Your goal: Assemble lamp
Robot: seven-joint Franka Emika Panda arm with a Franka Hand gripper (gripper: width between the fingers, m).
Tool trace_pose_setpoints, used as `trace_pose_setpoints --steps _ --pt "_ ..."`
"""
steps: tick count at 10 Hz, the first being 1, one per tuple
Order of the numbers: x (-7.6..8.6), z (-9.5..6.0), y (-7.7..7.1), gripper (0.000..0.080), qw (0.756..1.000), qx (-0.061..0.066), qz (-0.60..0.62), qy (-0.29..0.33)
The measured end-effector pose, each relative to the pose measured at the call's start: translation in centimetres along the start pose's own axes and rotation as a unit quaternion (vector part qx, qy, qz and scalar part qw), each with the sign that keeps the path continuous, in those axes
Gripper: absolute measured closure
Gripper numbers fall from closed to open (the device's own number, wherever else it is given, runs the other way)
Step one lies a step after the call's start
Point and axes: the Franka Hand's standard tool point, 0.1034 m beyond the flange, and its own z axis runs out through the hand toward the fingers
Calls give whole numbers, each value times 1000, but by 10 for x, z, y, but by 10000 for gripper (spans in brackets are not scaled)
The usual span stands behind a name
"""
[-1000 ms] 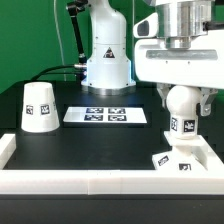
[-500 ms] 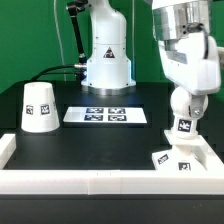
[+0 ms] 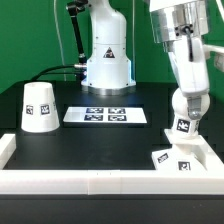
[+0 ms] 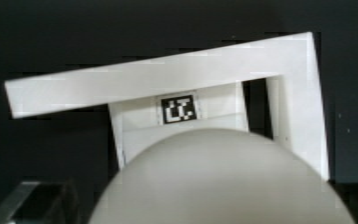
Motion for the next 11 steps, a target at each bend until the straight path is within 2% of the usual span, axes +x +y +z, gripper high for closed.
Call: trace_pose_setpoints --steps 1,4,8,10,11 --pt "-1 -1 0 103 1000 -4 -29 -2" --pt "1 -3 2 101 987 -4 -158 -2" --pt "0 -4 1 101 949 -4 -315 0" --pt "0 -4 1 101 923 -4 -386 -1" --pt "2 -4 3 101 900 -14 -435 2"
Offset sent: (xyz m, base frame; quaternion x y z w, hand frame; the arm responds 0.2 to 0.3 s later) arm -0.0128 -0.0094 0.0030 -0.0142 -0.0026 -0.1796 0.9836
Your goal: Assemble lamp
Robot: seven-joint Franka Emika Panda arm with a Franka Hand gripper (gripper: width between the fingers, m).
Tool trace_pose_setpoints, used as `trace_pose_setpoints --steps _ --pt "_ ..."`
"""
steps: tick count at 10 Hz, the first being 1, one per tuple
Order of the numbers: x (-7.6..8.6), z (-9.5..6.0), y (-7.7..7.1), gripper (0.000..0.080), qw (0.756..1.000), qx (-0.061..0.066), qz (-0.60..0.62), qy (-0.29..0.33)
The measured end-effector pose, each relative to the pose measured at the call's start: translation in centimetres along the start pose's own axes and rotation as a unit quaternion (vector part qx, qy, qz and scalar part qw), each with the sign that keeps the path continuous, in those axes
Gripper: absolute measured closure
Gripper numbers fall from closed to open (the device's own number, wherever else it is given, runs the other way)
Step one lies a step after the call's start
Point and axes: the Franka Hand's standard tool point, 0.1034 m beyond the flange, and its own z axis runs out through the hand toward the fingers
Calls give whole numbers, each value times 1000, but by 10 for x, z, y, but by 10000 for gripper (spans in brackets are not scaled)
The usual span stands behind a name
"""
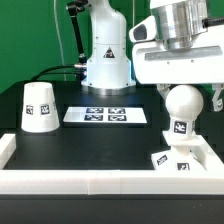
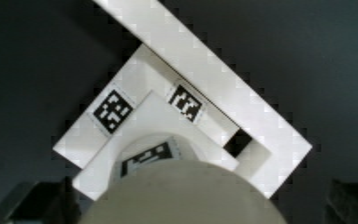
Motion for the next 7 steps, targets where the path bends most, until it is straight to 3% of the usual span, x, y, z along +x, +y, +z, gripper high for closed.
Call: trace_pose_setpoints --steps 1,6,7 --pt "5 -3 5 101 995 -21 -100 3" --pt "11 -4 7 101 942 -42 -333 12" --pt "10 -4 6 101 922 -49 -384 12"
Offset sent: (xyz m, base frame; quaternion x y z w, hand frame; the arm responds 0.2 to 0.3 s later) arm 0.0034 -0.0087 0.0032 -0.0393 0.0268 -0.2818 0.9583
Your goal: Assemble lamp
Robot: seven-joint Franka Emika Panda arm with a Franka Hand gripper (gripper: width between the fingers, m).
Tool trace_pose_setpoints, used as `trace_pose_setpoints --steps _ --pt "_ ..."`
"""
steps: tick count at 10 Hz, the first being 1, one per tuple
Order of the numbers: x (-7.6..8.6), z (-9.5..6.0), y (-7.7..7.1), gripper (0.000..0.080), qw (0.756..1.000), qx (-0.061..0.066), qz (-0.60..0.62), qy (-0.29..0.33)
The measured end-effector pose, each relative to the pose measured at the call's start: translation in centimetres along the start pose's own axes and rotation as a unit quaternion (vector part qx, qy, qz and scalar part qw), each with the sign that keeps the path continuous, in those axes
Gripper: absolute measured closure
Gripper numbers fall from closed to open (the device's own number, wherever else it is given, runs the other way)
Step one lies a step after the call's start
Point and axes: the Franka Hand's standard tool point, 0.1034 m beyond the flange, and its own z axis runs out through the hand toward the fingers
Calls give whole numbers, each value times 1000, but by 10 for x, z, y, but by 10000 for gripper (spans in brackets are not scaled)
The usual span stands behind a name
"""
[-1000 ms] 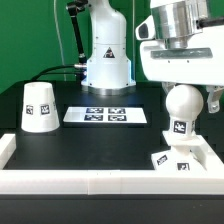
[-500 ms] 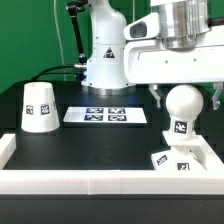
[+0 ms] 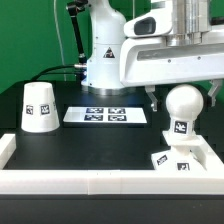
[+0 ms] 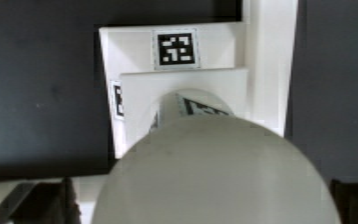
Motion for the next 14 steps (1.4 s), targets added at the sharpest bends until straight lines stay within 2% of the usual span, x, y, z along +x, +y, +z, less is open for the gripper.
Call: trace_pose_setpoints --steps 1,5,7,9,11,12,13,14 --pt "0 0 -2 101 998 -7 -57 -1" --pt "0 0 -1 101 985 -8 -171 -2" --pt "7 -1 0 101 958 -21 -287 11" --pt "7 0 -2 101 937 -28 -349 6" --pt "6 1 -3 101 903 -37 -427 -1" --pt "5 3 -3 101 876 -45 -480 -8" --pt "4 5 -4 101 865 -47 -499 -12" --pt "3 6 -3 101 840 -53 -540 -20"
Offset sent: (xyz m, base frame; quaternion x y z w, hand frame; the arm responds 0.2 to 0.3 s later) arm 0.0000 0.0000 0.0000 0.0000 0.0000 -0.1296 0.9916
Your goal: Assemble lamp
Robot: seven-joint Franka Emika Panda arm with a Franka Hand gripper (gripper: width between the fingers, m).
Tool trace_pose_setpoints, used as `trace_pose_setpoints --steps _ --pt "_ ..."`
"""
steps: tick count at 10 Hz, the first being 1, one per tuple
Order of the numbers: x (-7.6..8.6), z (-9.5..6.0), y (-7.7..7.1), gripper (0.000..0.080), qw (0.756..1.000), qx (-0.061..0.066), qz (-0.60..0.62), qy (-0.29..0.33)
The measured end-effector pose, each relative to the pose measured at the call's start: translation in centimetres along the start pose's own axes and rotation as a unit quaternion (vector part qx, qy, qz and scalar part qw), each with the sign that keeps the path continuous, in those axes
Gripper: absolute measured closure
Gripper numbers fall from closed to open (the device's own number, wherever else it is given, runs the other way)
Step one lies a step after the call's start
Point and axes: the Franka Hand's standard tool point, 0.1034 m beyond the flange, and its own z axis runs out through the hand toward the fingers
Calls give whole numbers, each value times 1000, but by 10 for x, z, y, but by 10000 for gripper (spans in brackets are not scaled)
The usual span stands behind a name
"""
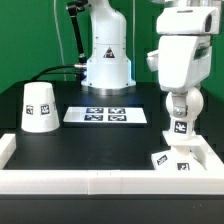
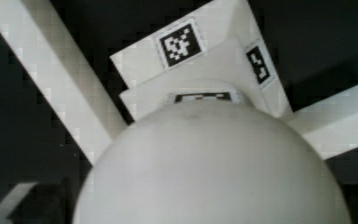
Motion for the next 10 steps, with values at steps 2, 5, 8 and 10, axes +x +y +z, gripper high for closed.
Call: trace_pose_setpoints --steps 2,5,8,10 --pt "-2 1 1 101 999 -5 -43 -9" --pt "-3 1 1 225 999 -5 -46 -10" --pt "-6 1 3 225 1000 -5 -7 -9" --pt "-6 1 3 225 996 -6 94 -7"
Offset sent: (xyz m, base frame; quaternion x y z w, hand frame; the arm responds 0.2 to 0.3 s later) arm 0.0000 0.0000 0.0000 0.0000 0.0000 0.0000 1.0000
